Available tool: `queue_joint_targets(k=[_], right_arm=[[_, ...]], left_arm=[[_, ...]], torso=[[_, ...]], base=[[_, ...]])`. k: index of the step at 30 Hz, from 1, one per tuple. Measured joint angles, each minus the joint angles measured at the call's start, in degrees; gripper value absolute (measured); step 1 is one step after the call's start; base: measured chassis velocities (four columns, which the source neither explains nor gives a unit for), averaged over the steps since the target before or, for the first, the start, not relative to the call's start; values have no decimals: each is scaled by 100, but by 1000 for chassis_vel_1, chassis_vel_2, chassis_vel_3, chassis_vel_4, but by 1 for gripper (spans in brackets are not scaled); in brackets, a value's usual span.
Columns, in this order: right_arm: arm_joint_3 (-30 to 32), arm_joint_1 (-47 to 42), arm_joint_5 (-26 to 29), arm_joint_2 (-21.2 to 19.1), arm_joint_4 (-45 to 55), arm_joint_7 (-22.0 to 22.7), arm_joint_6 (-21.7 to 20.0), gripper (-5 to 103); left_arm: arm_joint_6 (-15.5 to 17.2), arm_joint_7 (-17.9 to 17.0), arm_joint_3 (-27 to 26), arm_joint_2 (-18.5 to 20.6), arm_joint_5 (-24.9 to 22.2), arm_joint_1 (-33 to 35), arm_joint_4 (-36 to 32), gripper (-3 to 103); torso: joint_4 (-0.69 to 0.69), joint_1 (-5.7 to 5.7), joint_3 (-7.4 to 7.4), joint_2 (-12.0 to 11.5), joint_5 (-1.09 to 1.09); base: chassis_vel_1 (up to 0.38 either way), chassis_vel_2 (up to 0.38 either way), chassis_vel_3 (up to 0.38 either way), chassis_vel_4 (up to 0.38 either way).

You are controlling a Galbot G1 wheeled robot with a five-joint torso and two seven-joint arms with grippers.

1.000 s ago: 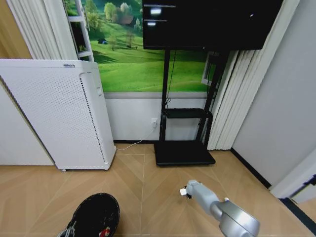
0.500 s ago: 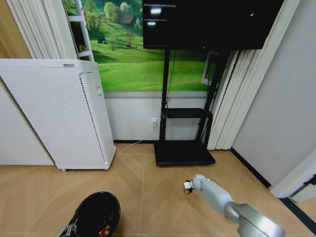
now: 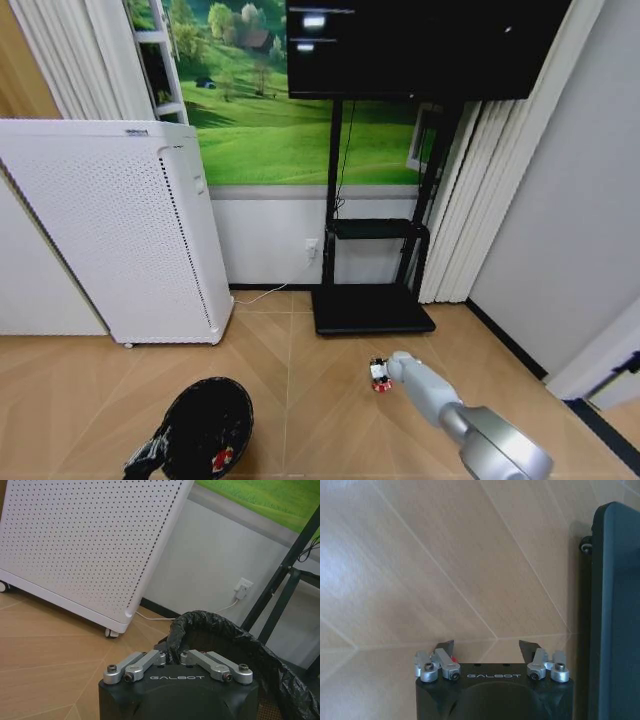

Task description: Pick up the trash bin and place the garbage on the floor into it.

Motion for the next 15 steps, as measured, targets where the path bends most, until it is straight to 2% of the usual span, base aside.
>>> queue_joint_targets(k=[1,2,4,8,15], right_arm=[[79,-15,82,-2,42,-11,10,79],[79,-15,82,-2,42,-11,10,79],[164,-35,155,-6,109,81,-55,89],[174,-67,230,-45,194,155,-173,98],[154,-88,290,-191,230,171,-223,100]], left_arm=[[0,-1,-7,9,-3,20,-11,7],[0,-1,-7,9,-3,20,-11,7],[-1,-1,-13,11,-14,37,-38,7],[-18,5,-17,2,-21,72,-65,7],[-59,34,-52,-31,-40,171,-117,7]], torso=[[1,0,-1,0,0],[1,0,-1,0,0],[1,0,-1,0,-4],[1,0,-1,0,-1],[0,-1,-2,0,-3]], base=[[0,0,0,0],[0,0,0,0],[0,0,0,0],[0,0,0,0],[-17,23,17,-21]])
